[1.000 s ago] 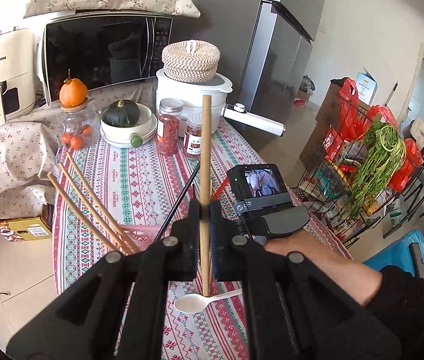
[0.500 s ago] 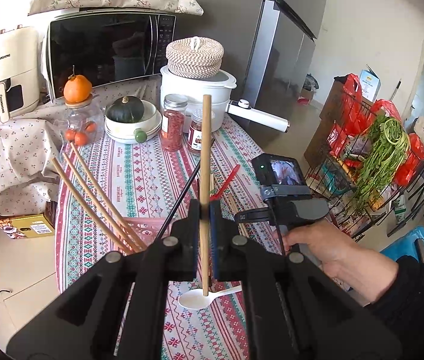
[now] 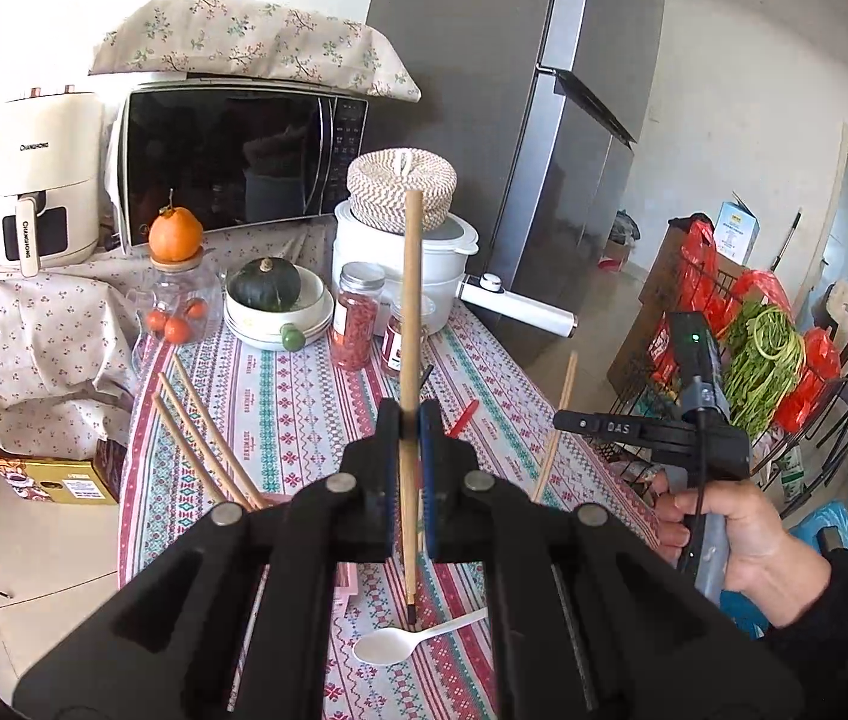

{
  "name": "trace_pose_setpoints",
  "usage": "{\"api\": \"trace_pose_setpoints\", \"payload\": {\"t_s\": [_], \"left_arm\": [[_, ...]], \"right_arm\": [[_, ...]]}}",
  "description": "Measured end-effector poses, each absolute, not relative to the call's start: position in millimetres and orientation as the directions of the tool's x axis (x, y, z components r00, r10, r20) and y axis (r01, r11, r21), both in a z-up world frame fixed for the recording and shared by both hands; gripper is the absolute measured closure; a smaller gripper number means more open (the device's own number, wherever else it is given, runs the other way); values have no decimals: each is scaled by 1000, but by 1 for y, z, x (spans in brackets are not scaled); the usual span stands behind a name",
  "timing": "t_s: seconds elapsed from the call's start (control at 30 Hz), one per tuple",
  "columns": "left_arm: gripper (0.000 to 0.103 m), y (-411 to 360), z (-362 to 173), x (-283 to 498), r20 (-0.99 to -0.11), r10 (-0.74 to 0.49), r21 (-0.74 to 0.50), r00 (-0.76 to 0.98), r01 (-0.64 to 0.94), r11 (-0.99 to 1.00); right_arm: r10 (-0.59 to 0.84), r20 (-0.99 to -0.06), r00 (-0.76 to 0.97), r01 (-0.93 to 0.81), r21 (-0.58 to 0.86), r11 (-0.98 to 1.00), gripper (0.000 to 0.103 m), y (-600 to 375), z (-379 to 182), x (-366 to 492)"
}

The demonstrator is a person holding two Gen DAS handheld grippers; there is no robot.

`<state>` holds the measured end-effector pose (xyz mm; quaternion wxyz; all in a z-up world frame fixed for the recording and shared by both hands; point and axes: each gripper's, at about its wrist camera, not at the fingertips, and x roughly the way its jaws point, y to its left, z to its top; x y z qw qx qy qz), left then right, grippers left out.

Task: Organize utensils
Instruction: 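Carry both chopsticks over the pink basket, drop them in and open both tools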

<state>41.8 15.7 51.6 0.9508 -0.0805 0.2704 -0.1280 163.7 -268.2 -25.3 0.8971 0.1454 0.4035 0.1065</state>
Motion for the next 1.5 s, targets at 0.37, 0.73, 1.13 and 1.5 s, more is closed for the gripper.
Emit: {"api": "trace_pose_setpoints", "payload": {"t_s": [0.37,0.73,1.13,1.5], "left_arm": [[95,29,59,38,-454,-244,-232,857,151,961],[95,45,50,46,-429,-104,-140,897,48,989],[45,53,15,68,-509,-99,-159,855,20,987],[18,57,24,48,-564,-73,-125,822,2,992]], "right_arm": [[405,-605,685,-191,387,902,99,-256,12,141],[516,-420,747,-337,430,838,99,-220,58,109],[579,-353,735,-424,427,799,99,-160,56,112],[555,-393,733,-436,355,827,99,-127,32,125]]}}
